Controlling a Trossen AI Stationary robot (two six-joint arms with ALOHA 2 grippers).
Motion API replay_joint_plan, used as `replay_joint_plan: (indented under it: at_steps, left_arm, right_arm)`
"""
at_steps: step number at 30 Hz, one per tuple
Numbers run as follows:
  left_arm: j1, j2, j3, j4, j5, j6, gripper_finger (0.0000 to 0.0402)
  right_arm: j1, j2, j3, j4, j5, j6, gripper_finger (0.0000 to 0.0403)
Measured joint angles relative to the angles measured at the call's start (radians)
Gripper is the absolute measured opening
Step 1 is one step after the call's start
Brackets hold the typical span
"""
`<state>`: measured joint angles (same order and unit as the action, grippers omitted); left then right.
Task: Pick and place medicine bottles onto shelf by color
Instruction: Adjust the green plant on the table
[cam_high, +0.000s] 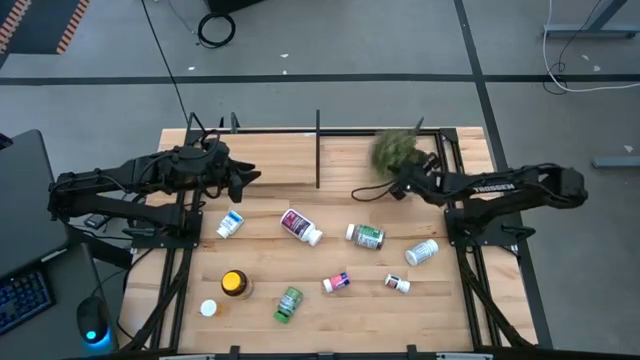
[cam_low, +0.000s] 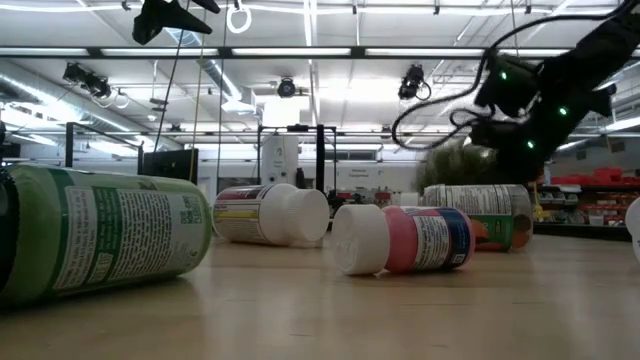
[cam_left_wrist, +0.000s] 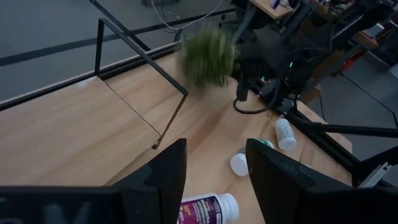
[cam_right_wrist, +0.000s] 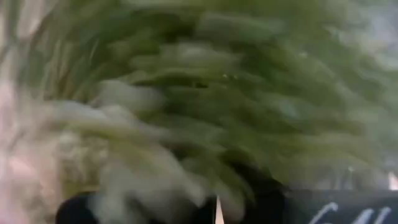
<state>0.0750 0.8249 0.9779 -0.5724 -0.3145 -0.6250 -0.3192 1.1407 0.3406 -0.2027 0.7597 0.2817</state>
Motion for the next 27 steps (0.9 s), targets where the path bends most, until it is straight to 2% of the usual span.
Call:
replay_joint_plan:
  at_steps: [3, 6, 12, 18, 23, 27]
  left_arm:
    - [0.0, 0.0, 0.0, 0.0, 0.0, -0.013, 0.0174]
    - [-0.001, 0.0, 0.0, 0.0, 0.0, -0.02, 0.0174]
    - [-0.001, 0.0, 0.0, -0.001, 0.0, -0.018, 0.0174]
    - [-0.001, 0.0, 0.0, -0.002, 0.001, 0.008, 0.0173]
    - [-0.001, 0.0, 0.0, -0.002, 0.001, 0.007, 0.0172]
    - [-0.001, 0.0, 0.0, -0.002, 0.001, 0.006, 0.0172]
  right_arm:
    - [0.025, 0.028, -0.039, 0.022, 0.043, 0.16, 0.0002]
    - [0.029, 0.034, -0.058, 0.02, 0.066, 0.239, 0.0002]
    - [0.029, -0.02, -0.029, 0.057, 0.077, 0.209, 0.0003]
    - [0.027, -0.117, 0.016, 0.15, 0.194, 0.148, 0.0002]
    - [-0.004, -0.192, 0.01, 0.167, 0.246, 0.132, 0.0003]
    - [-0.009, -0.215, -0.042, 0.164, 0.233, 0.142, 0.0002]
